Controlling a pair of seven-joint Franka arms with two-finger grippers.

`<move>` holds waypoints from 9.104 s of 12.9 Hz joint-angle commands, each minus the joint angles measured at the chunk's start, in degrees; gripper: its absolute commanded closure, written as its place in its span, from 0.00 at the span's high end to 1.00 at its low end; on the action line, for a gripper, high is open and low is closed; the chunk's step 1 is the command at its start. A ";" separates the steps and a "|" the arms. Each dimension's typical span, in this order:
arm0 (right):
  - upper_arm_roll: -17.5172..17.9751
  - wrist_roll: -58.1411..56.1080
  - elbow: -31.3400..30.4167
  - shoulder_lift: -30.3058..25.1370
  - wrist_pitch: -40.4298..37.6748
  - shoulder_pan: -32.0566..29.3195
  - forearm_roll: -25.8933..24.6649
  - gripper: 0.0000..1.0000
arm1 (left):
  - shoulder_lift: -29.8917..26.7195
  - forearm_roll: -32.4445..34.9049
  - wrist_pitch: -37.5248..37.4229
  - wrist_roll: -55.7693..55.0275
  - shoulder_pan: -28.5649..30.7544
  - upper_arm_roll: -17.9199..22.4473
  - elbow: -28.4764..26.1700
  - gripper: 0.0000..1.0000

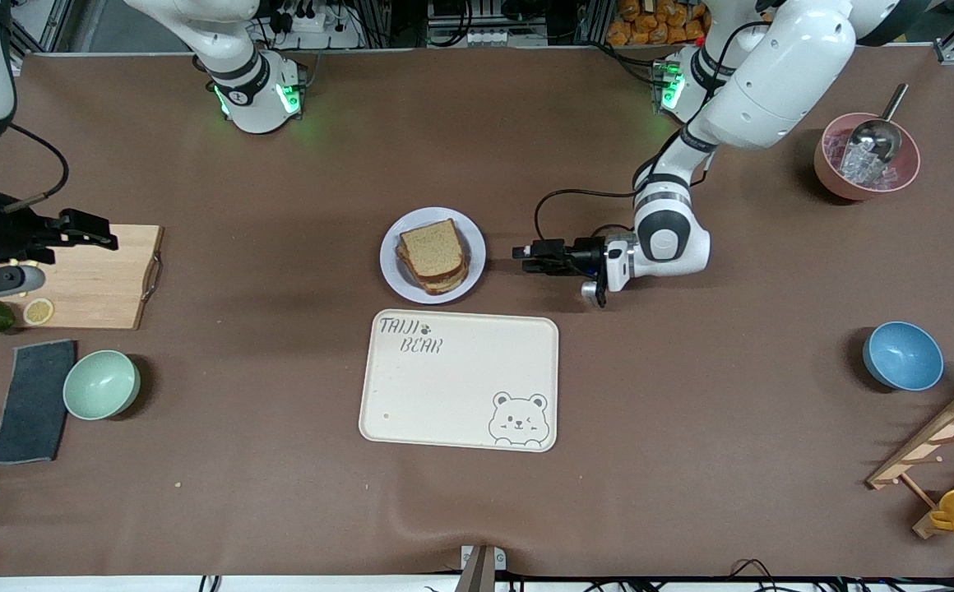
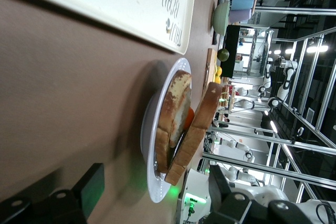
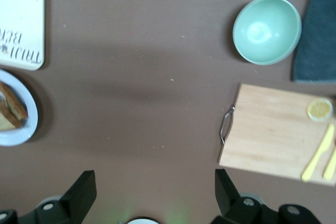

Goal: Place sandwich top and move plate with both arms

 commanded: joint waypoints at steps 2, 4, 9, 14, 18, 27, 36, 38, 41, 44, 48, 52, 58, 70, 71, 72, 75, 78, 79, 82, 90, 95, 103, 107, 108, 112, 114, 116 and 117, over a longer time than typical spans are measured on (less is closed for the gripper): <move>-2.77 8.35 3.70 -1.65 -4.37 2.21 -1.06 1.00 | 1.16 -1.79 0.58 1.84 -1.71 -0.19 1.07 0.72; -9.96 8.09 3.70 -4.28 -5.16 8.87 -0.88 1.00 | 3.08 -1.79 0.58 3.77 -2.33 -0.19 2.83 0.65; -6.74 8.00 4.49 -6.75 -5.70 6.52 -0.71 1.00 | 5.02 -3.80 0.58 4.57 -4.44 -0.19 4.85 0.61; -6.13 8.44 4.49 -6.32 -3.77 6.35 -0.88 1.00 | 8.01 -4.60 0.67 6.58 -5.84 -0.02 6.88 0.52; -6.03 12.39 3.09 -5.18 2.82 6.87 -0.88 1.00 | 9.51 -5.47 1.54 7.12 -6.90 -0.02 8.37 0.46; -6.56 12.48 2.82 -5.26 2.83 5.91 -0.97 1.00 | 11.70 -6.53 3.04 7.47 -8.75 0.25 10.83 0.40; -6.56 12.57 4.23 -4.82 2.57 4.68 -0.79 1.00 | 13.38 -6.89 4.27 7.82 -9.54 0.33 12.59 0.31; -6.47 12.57 4.23 -4.29 2.74 4.76 -0.97 1.00 | 13.73 -6.89 4.53 8.08 -9.89 0.33 12.94 0.27; -6.47 12.57 4.23 -4.29 2.74 5.11 -0.88 1.00 | 13.99 -6.89 5.32 8.26 -9.89 0.42 13.03 0.23; -6.56 12.57 4.32 -4.29 2.66 4.85 -0.80 1.00 | 13.99 -6.89 5.50 8.26 -9.89 0.42 13.12 0.18; -6.47 12.66 4.32 -4.20 2.57 5.12 -0.27 1.00 | 13.99 -6.97 5.50 9.40 -9.89 0.42 13.12 0.07; -6.47 12.48 4.32 -3.94 2.57 4.94 -0.35 1.00 | 13.82 -8.03 5.50 10.71 -9.80 0.33 13.03 0.00; -6.47 12.57 4.32 -3.94 2.57 4.77 -0.09 1.00 | 11.80 -8.03 5.41 11.86 -8.40 0.16 11.63 0.00; -6.56 12.66 4.32 -3.85 2.57 4.68 -0.27 1.00 | 6.70 -8.29 5.85 10.90 1.26 -8.79 7.49 0.00; -6.56 12.66 4.32 -3.85 2.57 4.68 -0.18 1.00 | 6.17 -8.20 6.63 10.90 1.88 -9.50 6.97 0.00; -6.56 12.66 4.32 -3.85 2.57 4.68 -0.18 1.00 | 5.65 -8.29 6.90 10.72 2.41 -10.12 6.79 0.00; -6.56 12.66 4.32 -3.85 2.66 4.68 -0.18 1.00 | 4.68 -8.29 6.91 10.37 3.82 -10.48 6.70 0.00; -6.56 12.66 4.32 -3.76 2.74 4.68 -0.27 1.00 | 3.98 -8.29 6.91 9.76 5.75 -10.56 7.23 0.00; -6.56 12.66 4.32 -3.76 2.74 4.68 -0.18 1.00 | 3.80 -8.20 6.99 8.19 6.01 -10.56 7.58 0.00; -6.56 12.66 4.32 -3.68 2.83 4.68 -0.27 1.00 | 3.44 -7.59 6.99 6.68 7.76 -10.21 8.55 0.00; -6.56 12.66 4.32 -3.32 2.92 4.68 -0.36 1.00 | 4.93 -7.41 6.99 3.79 8.22 -6.79 14.87 0.00; -6.56 12.57 4.32 -2.97 3.01 4.68 -0.44 1.00 | 6.87 -7.32 7.08 0.35 7.42 -3.19 17.16 0.00; -6.56 12.57 4.32 -2.97 2.92 4.68 -0.44 1.00 | 9.06 -6.44 9.19 0.35 6.11 -1.16 17.69 0.00; -6.56 12.57 4.32 -2.97 2.92 4.68 -0.44 1.00 | 9.86 -6.27 11.92 0.26 5.40 -1.16 19.01 0.00; -6.56 12.57 4.32 -2.97 3.01 4.68 -0.44 1.00 | 9.77 -6.36 11.92 0.17 5.49 -1.16 19.01 0.13; -6.56 12.57 4.32 -2.88 3.01 4.68 -0.44 1.00 | 9.07 -6.27 12.35 -1.31 6.10 -1.16 18.83 0.57; -6.56 12.57 4.32 -2.80 3.01 4.68 -0.36 1.00 | 8.55 -6.27 12.36 -1.85 6.45 -1.16 18.48 0.55; -6.56 12.57 4.32 -2.62 3.01 4.68 -0.36 1.00 | 8.37 -6.18 12.44 -1.85 6.81 -1.16 18.04 0.54; -6.56 12.57 4.32 -2.53 3.01 4.68 -0.44 1.00 | 8.02 -6.18 12.36 -2.02 7.42 -1.16 17.87 0.53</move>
